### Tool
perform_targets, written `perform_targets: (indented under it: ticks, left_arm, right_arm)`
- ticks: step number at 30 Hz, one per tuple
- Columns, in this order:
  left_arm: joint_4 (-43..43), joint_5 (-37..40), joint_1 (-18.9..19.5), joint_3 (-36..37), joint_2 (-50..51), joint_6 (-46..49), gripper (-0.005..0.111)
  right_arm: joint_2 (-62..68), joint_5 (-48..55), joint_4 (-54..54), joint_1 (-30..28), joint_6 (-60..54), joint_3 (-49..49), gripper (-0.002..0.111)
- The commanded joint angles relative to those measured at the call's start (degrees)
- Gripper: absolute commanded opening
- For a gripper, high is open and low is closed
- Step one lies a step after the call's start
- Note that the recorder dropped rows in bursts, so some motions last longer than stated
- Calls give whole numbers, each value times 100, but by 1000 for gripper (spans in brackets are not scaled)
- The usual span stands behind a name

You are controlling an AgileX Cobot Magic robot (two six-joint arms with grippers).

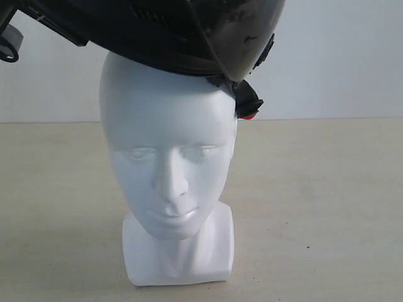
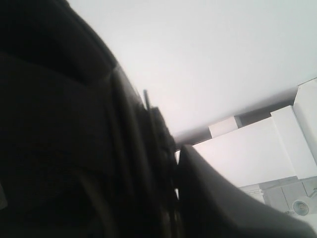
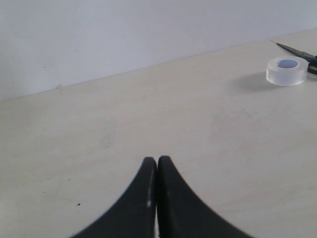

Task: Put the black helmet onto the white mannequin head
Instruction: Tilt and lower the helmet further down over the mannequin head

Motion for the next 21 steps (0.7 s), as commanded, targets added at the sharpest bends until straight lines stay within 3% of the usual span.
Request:
perform_targets:
  ticks: [1, 21]
  left_arm:
    - [-130, -108, 93, 2, -57, 6, 4]
    - [4, -108, 221, 262, 77, 79, 4]
  right_arm:
    - [-33, -71, -13, -39, -30, -4, 0]
    - [-33, -71, -13, -39, -30, -4, 0]
